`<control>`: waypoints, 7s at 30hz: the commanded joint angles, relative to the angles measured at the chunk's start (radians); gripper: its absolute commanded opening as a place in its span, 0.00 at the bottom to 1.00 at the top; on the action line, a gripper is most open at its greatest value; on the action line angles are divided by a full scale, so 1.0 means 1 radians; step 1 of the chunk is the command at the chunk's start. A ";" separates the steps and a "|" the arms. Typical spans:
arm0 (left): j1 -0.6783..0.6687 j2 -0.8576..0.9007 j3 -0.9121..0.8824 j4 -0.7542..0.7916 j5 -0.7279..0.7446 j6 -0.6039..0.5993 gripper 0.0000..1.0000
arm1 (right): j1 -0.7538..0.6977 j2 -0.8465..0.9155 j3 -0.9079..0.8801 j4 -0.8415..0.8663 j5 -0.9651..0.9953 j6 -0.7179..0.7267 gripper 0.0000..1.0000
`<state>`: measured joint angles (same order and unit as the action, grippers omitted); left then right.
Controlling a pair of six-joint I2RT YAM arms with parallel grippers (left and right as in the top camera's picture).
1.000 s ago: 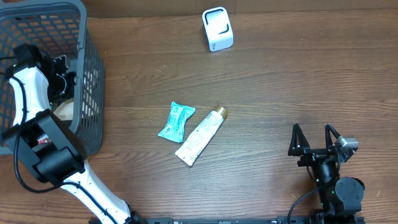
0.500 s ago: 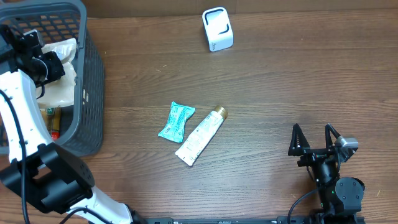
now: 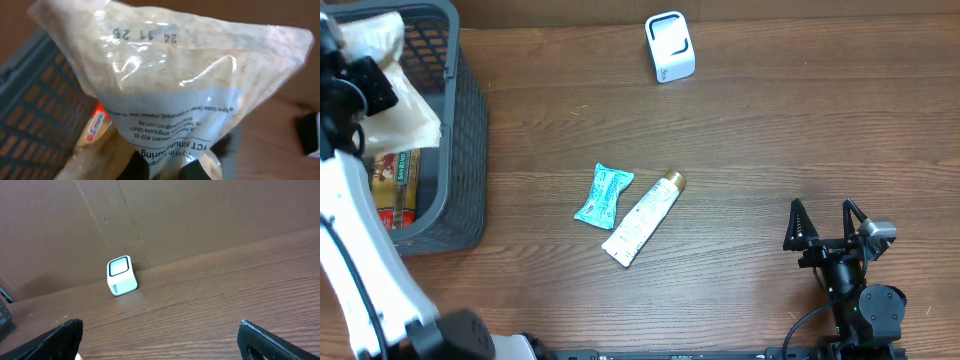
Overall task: Scan the item barcode
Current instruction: 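Lift the clear bag out and lay it right of the bottle, then lower the left gripper into the basket and grasp the spaghetti packet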
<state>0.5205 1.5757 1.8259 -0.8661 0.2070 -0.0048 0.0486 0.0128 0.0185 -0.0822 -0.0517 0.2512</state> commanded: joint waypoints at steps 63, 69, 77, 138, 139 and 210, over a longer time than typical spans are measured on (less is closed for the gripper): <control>-0.948 0.375 0.106 -0.015 0.041 -0.236 1.00 | 0.007 -0.010 -0.011 0.004 0.002 0.004 1.00; -0.752 0.283 0.353 -0.231 -0.167 -0.197 1.00 | 0.007 -0.010 -0.011 0.004 0.003 0.004 1.00; -0.341 0.179 0.419 -0.367 -0.217 -0.237 1.00 | 0.007 -0.010 -0.011 0.004 0.003 0.003 1.00; 0.176 0.642 -0.288 0.166 -0.177 0.416 0.51 | 0.007 -0.010 -0.011 0.004 0.003 0.004 1.00; 0.176 0.642 -0.288 0.166 -0.150 0.417 0.46 | 0.007 -0.010 -0.011 0.004 0.002 0.004 1.00; 0.146 0.648 -0.024 -0.060 -0.024 0.310 1.00 | 0.007 -0.010 -0.011 0.004 0.002 0.003 1.00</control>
<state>0.6735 2.2112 1.8057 -0.9276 0.1287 0.2516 0.0486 0.0128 0.0185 -0.0822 -0.0521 0.2512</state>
